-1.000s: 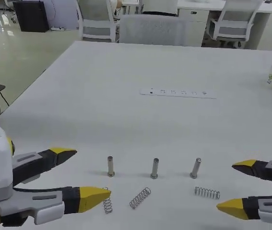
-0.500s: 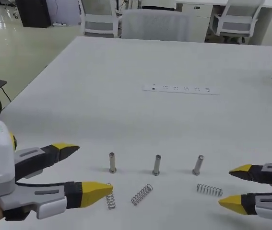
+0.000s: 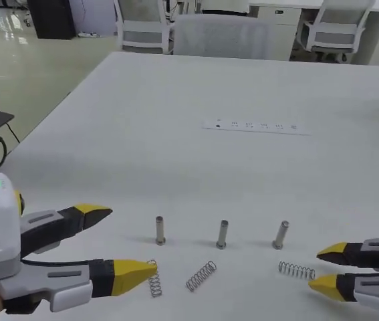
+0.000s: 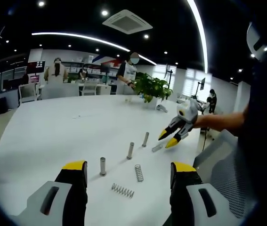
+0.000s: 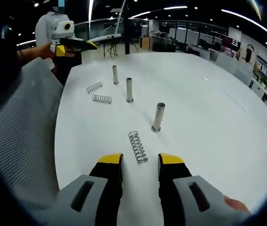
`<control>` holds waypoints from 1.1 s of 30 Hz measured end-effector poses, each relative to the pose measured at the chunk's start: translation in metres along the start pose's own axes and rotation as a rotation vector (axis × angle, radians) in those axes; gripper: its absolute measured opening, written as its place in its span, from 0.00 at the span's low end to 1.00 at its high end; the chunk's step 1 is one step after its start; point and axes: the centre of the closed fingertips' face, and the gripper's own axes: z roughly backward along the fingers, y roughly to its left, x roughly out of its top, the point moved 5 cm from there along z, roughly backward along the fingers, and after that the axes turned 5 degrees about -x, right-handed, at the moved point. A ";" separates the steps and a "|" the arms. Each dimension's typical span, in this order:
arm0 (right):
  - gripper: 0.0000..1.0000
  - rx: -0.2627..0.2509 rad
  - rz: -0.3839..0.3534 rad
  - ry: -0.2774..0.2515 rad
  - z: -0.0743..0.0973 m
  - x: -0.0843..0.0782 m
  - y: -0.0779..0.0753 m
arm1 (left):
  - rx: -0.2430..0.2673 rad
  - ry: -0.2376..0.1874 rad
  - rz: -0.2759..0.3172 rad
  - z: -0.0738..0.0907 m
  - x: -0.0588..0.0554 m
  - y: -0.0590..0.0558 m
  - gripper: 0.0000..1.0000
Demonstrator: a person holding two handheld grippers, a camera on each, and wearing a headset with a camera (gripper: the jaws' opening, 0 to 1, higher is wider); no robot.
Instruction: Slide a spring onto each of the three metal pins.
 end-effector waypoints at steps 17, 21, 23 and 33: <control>0.16 0.037 0.019 0.035 -0.009 -0.009 -0.002 | -0.013 0.020 -0.002 -0.004 -0.001 -0.002 0.66; 0.14 0.047 0.026 0.036 -0.010 -0.009 0.000 | -0.012 0.021 0.000 -0.005 -0.001 -0.003 0.65; 0.13 0.048 0.029 0.039 -0.011 -0.009 0.000 | -0.012 0.023 0.000 -0.005 -0.001 -0.004 0.65; 0.10 0.053 0.045 0.046 -0.012 -0.009 -0.001 | -0.014 0.022 0.001 -0.006 -0.001 -0.005 0.64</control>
